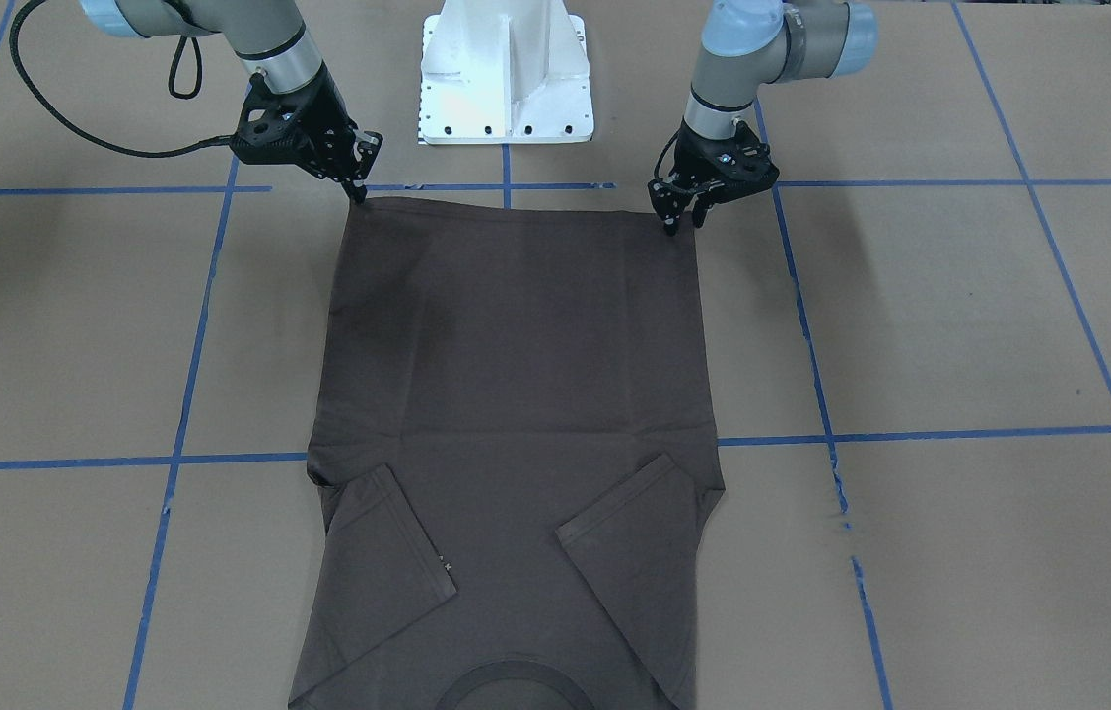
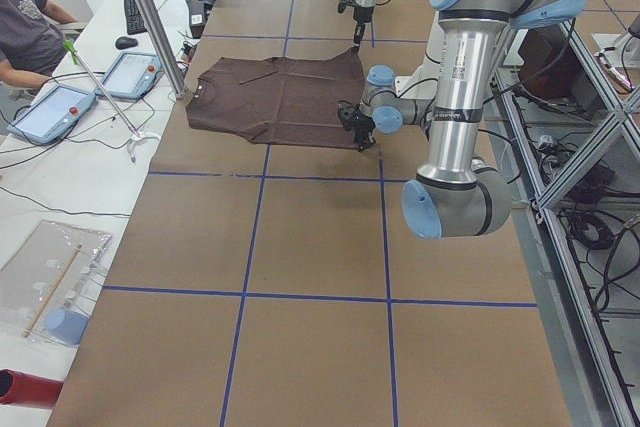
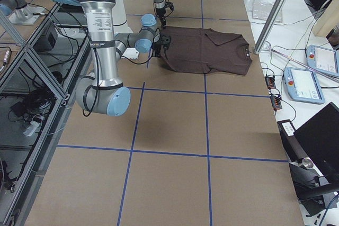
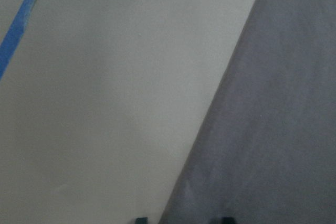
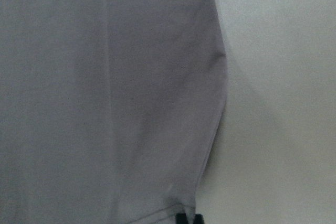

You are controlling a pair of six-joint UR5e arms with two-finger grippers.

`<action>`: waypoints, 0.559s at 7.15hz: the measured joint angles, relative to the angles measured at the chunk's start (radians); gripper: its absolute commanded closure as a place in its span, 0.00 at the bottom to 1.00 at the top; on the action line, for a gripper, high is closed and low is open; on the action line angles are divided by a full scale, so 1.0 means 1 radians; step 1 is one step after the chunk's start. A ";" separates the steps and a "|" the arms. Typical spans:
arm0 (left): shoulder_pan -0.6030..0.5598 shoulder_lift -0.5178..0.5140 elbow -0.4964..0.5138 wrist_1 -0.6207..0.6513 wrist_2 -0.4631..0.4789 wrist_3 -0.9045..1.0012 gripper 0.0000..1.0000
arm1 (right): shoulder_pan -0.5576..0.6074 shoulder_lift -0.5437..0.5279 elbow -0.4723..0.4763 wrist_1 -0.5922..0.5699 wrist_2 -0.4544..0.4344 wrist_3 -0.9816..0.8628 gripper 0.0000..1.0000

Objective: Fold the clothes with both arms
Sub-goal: 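Grasp both hem corners nearest the robot with left and right grippers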

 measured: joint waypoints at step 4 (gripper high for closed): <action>0.003 -0.002 -0.029 0.019 -0.001 0.001 1.00 | 0.002 0.000 -0.001 0.000 0.001 -0.003 1.00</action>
